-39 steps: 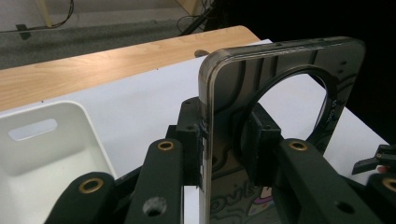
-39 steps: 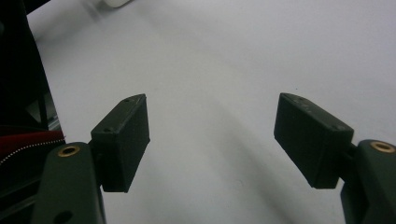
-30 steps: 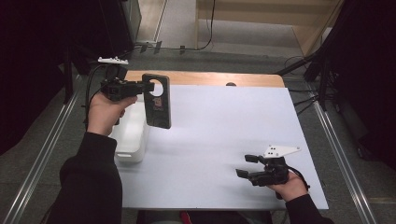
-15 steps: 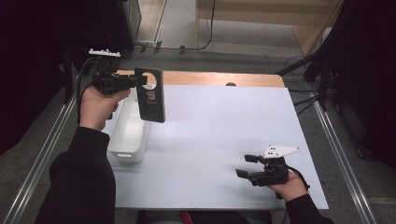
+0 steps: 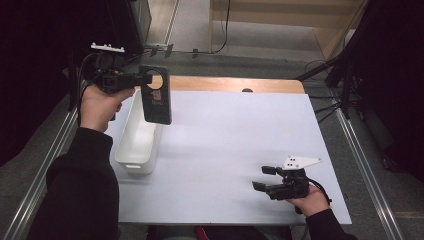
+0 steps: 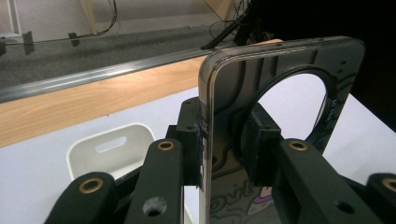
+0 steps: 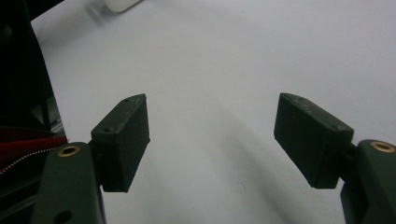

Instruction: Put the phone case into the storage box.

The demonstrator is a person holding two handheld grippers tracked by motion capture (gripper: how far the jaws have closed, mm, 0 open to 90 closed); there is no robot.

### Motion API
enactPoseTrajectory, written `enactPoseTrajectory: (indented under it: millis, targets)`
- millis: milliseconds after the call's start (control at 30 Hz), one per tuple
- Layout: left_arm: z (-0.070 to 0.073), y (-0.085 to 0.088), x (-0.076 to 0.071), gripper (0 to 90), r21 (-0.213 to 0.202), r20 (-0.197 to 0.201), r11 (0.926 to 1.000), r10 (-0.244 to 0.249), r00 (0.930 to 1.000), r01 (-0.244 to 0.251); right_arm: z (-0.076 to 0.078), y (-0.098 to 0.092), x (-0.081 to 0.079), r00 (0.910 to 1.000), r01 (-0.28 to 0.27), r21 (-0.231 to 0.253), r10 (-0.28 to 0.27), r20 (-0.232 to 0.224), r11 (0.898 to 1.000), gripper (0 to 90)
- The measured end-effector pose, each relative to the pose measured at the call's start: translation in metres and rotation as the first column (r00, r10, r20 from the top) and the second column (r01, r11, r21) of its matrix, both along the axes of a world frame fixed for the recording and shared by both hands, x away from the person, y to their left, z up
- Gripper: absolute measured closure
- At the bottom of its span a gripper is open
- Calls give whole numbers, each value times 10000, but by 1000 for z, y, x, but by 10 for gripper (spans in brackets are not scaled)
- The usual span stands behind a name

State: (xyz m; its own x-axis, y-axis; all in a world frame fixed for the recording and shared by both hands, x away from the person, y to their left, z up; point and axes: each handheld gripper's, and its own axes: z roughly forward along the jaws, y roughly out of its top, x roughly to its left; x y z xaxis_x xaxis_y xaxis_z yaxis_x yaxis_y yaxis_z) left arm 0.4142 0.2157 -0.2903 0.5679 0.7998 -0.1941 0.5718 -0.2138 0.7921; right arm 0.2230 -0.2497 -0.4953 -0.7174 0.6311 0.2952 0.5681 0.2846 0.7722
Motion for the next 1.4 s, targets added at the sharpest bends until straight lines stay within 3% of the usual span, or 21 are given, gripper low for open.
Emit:
enactPoseTrajectory:
  millis: [267, 833, 1067, 1167, 1267, 1400]
  targets:
    - [6, 5, 7, 705, 212, 127, 9997, 139, 9998, -142, 4, -1, -2, 9998, 94, -45, -94, 147, 9999, 255]
    - [3, 24, 23, 705, 102, 184, 9975, 695, 9974, -697, 20, -6, 4, 9987, 169, -202, -159, 489, 9997, 255]
    - [-4, 29, 33, 706, 162, 105, 9963, 847, 9963, -849, 23, -7, 5, 9986, 225, -239, -213, 494, 9995, 255]
    - [-7, 32, 37, 706, 167, 255, 9956, 917, 9955, -922, 24, -7, 5, 9986, 224, -210, -214, 488, 9995, 255]
    - [-9, 35, 41, 706, -37, 201, 9958, 919, 9956, -919, 24, -6, 5, 9987, 210, -254, -198, 466, 9995, 255]
    - [-11, 37, 46, 706, 120, 274, 9945, 1033, 9943, -1037, 24, -4, 5, 9989, 113, -258, -101, 454, 9996, 255]
